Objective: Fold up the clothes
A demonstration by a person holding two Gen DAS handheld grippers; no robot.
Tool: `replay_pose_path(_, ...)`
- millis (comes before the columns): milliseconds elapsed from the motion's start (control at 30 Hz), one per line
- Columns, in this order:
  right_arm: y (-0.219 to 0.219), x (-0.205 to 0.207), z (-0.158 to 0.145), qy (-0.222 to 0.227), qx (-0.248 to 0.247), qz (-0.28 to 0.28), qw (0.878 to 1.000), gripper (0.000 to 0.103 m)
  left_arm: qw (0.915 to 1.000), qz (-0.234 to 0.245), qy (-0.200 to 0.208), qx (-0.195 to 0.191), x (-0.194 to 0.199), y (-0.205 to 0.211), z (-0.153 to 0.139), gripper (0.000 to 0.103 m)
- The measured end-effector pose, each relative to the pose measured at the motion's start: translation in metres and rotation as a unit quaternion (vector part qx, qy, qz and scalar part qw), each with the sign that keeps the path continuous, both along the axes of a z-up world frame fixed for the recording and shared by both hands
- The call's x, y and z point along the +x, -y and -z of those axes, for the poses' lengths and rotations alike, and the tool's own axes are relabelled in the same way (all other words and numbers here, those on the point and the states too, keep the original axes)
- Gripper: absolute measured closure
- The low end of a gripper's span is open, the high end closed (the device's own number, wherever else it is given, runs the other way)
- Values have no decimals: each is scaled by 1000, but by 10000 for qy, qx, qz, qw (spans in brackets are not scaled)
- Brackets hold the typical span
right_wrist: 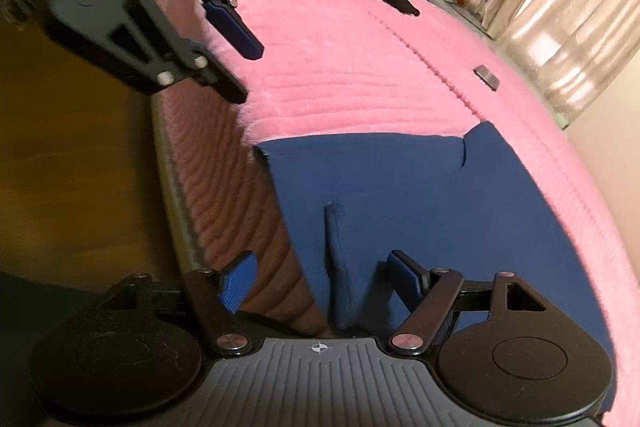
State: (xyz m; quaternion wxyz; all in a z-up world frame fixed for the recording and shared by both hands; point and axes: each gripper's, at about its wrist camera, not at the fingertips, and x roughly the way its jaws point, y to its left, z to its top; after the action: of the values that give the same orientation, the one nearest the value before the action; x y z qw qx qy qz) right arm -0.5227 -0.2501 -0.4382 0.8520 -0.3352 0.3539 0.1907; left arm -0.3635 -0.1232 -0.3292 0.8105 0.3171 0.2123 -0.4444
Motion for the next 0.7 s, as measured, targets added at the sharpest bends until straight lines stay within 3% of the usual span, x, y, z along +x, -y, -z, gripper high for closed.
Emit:
replay_pose_path(67,0,2,0,26,-96,24,9999,60,9999,151,12,54,0,3,3,73)
replay_pose_path(133,8,4,-6,11,91,151,9998,70,9993,348,74,149,-2,8,6,72)
replay_pose_path(200,18,6,-15,-32,459,286,9985,94,9977,584,215,252,-4,12,8,71)
replay_pose_path(233,22,6,-21,-10,668,384,9970,100,9969,687,264,288,-5,14,8,70)
replay_pose_path(400,52,1,-51,236,1601,875,9829,100,9916,1110,511,416,-4,28,8,67)
replay_pose_path(500,71,3,-58,263,2274,1226,9657,100,9903,1191,585,413,2,42,7,67)
replay_pose_path(567,86,2,-64,298,2779,1491,9485,101,9903,1194,612,369,8,55,5,67)
replay_pose_path(600,100,0,-70,338,3193,1685,9320,101,9902,1194,629,348,12,63,2,67)
replay_pose_path(667,130,-6,-83,439,4056,2075,8891,101,9900,1198,687,293,18,81,-4,67)
replay_pose_path(700,151,-13,-89,568,4512,2301,8604,101,9897,1204,743,239,20,90,-8,67)
